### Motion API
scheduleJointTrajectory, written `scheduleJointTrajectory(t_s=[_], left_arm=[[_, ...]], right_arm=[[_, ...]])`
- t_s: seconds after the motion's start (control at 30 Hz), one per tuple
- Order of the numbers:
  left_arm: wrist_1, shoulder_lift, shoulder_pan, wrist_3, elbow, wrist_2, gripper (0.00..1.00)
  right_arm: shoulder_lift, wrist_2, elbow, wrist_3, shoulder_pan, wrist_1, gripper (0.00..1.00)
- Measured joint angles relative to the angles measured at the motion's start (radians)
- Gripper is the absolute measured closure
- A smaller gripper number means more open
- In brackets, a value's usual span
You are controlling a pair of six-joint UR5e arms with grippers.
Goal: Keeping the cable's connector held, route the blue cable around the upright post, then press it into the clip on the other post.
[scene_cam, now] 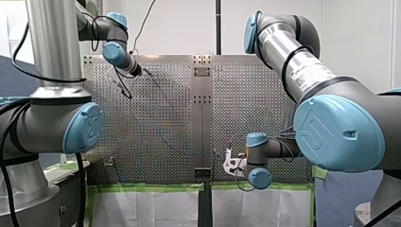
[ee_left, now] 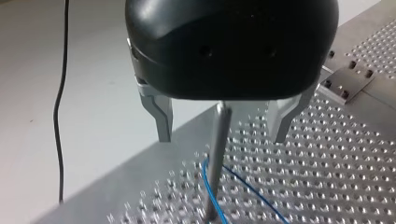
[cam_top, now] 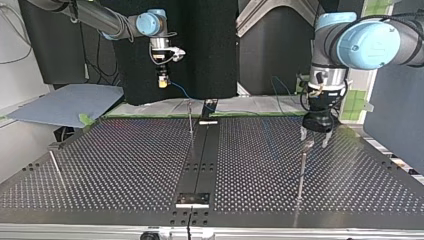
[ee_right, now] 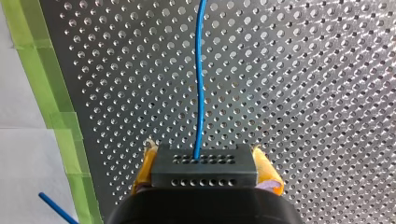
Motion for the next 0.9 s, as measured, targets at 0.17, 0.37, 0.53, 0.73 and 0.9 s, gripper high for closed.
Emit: scheduleJointTrajectory(t_s=[0.17, 0.37, 0.53, 0.73, 0.9], left_arm=[[-0.048, 0.048, -0.01, 0.048, 0.0, -0.021, 0.0], [-0.098, 0.079, -0.015, 0.098, 0.024, -0.034, 0.0], [-0.139, 0.079, -0.022, 0.14, 0.063, -0.047, 0.0], [-0.188, 0.069, -0.043, 0.189, 0.112, -0.049, 0.0], [-0.234, 0.05, -0.064, 0.234, 0.157, -0.052, 0.0]], right_arm=[[0.0, -0.007, 0.0, 0.002, -0.003, 0.0, 1.0], [0.0, -0.009, 0.0, 0.006, -0.004, -0.001, 1.0], [0.0, -0.013, 0.0, 0.01, -0.005, -0.002, 1.0], [0.0, -0.015, -0.002, 0.012, -0.007, -0.001, 1.0], [0.0, -0.017, -0.007, 0.013, -0.007, 0.003, 1.0]])
